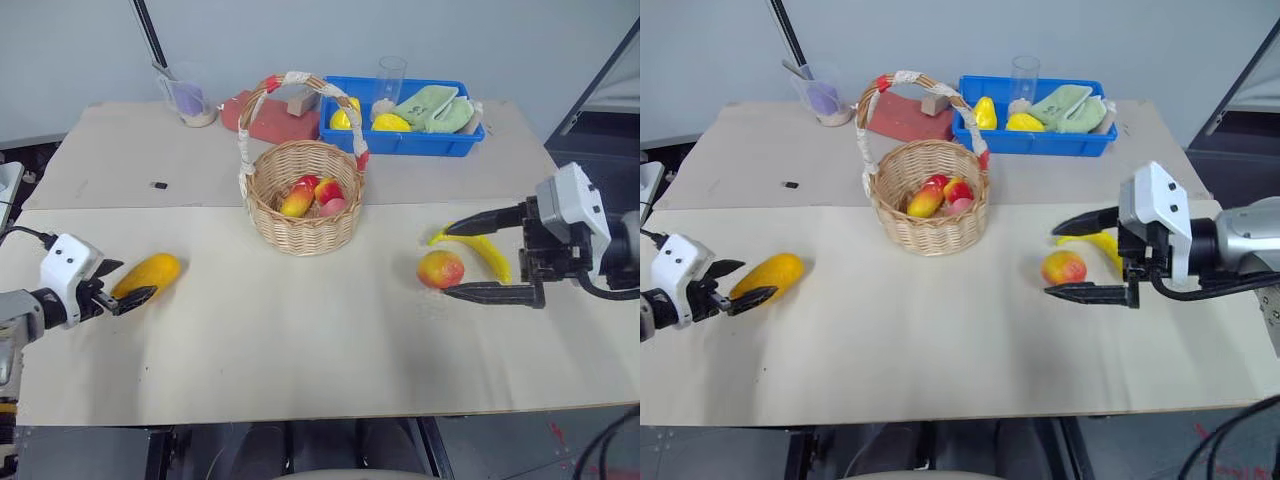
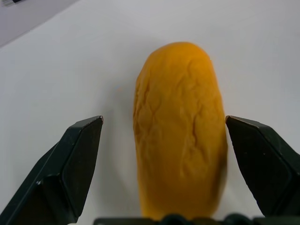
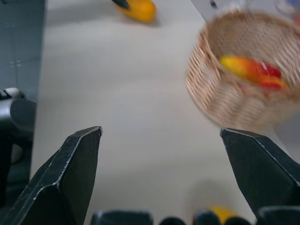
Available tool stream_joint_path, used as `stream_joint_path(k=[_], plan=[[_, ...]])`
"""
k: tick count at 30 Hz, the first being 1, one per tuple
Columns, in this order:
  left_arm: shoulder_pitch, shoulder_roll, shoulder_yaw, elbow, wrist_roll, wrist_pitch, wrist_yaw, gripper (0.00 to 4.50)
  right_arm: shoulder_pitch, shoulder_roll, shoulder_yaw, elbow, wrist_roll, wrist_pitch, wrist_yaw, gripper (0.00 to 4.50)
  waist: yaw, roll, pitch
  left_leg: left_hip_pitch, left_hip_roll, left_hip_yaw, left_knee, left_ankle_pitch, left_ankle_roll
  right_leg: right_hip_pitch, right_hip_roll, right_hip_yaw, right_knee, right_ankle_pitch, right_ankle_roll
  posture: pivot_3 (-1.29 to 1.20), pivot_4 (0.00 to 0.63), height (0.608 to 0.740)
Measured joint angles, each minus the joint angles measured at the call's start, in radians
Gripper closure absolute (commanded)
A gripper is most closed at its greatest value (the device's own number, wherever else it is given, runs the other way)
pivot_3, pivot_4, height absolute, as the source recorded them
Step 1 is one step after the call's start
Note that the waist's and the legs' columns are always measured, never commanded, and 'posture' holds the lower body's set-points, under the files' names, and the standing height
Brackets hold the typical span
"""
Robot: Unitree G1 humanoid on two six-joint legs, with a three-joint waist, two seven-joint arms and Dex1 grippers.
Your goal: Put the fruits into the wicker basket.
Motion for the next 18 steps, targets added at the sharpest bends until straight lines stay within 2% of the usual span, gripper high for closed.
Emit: stream_joint_path(k=[2, 5, 8, 13, 18], plan=[[-0.029, -0.012, -0.027, 0.036, 0.011, -0.009, 0.009, 0.00, -0.018, 0.011, 0.011, -0.007, 0.001, 0.011, -0.009, 0.03, 0.001, 0.000, 0.000, -0.001, 0.000, 0.000, 0.000, 0.000, 0.000, -0.001, 0.000, 0.000, 0.000, 0.000, 0.000, 0.00, 0.150, 0.740], [-0.040, -0.020, -0.044, 0.059, 0.023, -0.022, 0.013, 0.77, -0.018, 0.018, 0.022, -0.007, 0.001, 0.013, -0.012, 0.00, 0.003, 0.000, 0.000, -0.004, 0.000, 0.000, 0.002, 0.000, 0.000, -0.003, -0.001, 0.000, 0.001, 0.000, 0.000, 0.00, 0.150, 0.740], [-0.045, -0.031, -0.046, 0.075, 0.028, -0.042, 0.016, 2.07, -0.018, 0.021, 0.022, -0.008, 0.001, 0.013, -0.018, 0.00, 0.003, 0.000, 0.000, -0.006, -0.001, 0.000, 0.005, 0.000, 0.000, -0.007, -0.001, 0.000, 0.005, 0.000, 0.000, 0.00, 0.150, 0.740], [-0.034, -0.039, -0.037, 0.055, -0.002, -0.038, -0.007, 2.10, -0.002, 0.021, 0.017, -0.018, 0.001, 0.013, -0.026, 0.00, 0.003, 0.000, 0.000, -0.007, 0.000, 0.000, 0.005, 0.000, 0.000, -0.007, -0.001, 0.000, 0.005, 0.000, 0.000, 0.00, 0.150, 0.740], [-0.047, -0.057, -0.011, -0.279, -0.192, 0.116, -0.045, 2.10, 0.020, 0.021, -0.017, -0.028, 0.020, 0.015, -0.030, 0.00, 0.016, -0.002, 0.001, -0.012, 0.000, -0.002, 0.012, -0.001, 0.001, -0.008, -0.001, -0.002, 0.006, 0.000, 0.001, 0.00, 0.150, 0.740]])
